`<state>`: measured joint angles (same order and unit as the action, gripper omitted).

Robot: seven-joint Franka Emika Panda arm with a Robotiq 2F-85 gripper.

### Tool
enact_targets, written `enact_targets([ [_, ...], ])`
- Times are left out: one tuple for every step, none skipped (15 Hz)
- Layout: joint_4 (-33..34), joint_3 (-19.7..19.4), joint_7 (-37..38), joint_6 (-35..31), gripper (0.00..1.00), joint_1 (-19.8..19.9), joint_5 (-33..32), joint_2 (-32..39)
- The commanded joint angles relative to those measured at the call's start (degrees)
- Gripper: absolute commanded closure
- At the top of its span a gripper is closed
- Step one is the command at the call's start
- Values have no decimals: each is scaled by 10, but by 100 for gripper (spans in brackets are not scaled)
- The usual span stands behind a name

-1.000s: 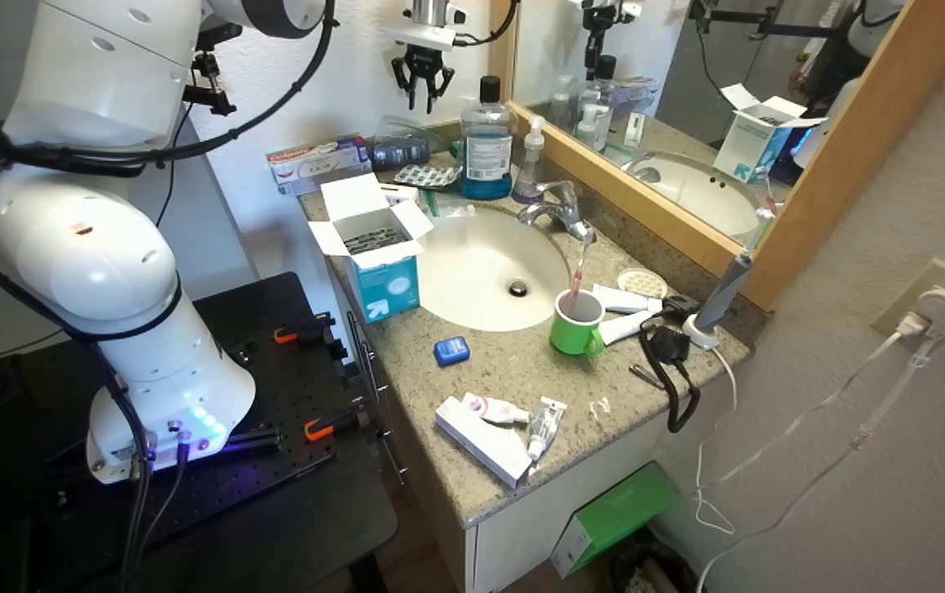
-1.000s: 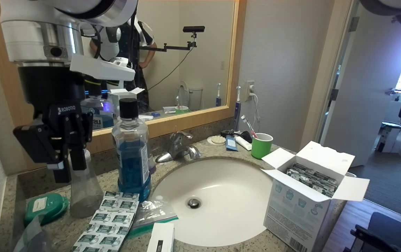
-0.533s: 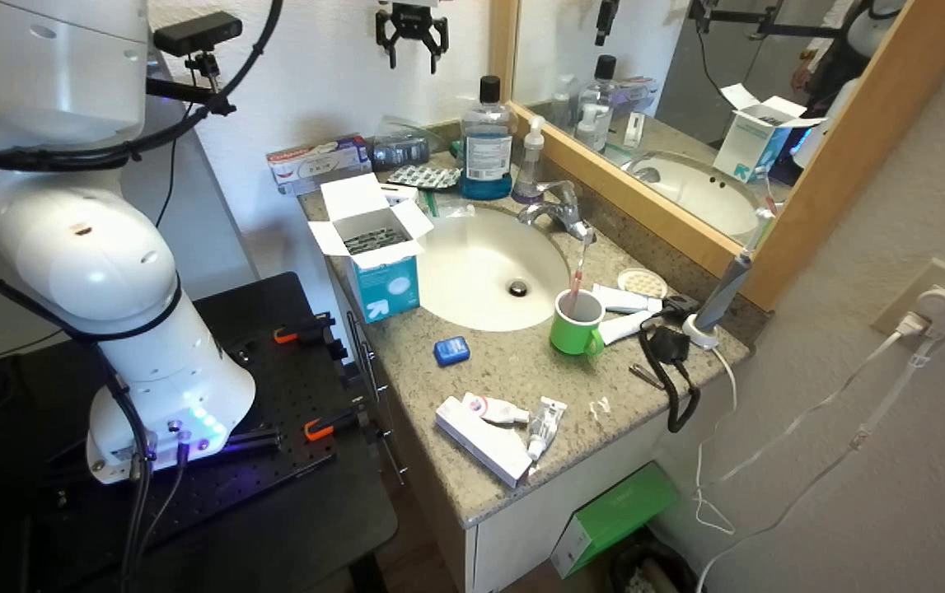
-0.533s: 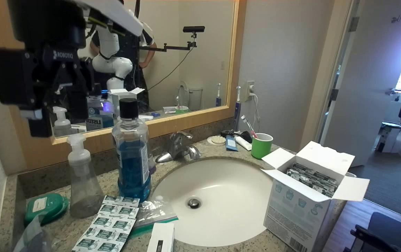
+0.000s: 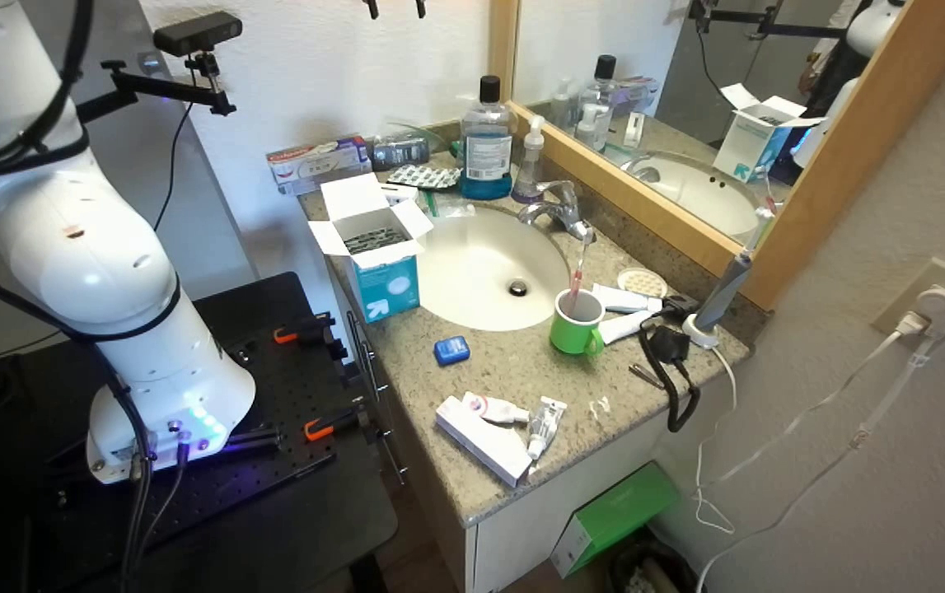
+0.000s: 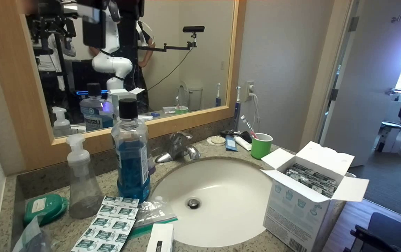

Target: Remove two things from the box and put them on the left of the sink

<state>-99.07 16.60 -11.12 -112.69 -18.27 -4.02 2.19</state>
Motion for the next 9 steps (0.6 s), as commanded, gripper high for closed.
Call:
enact_targets([
  [-14,2,2,0,0,6,3,-18],
  [-27,1,3,-3,0,9,6,-32],
  [-34,0,3,-5,0,10,6,-39],
  [-39,-1,3,-7,0,11,7,-41],
  [-41,-1,3,-9,0,10,7,-41],
  [-42,-1,3,-11,0,10,7,-39],
  [-43,-1,3,-12,0,10,7,-38],
  [-44,-1,3,-13,0,10,7,-38],
  [-44,-1,3,-13,0,10,7,-38],
])
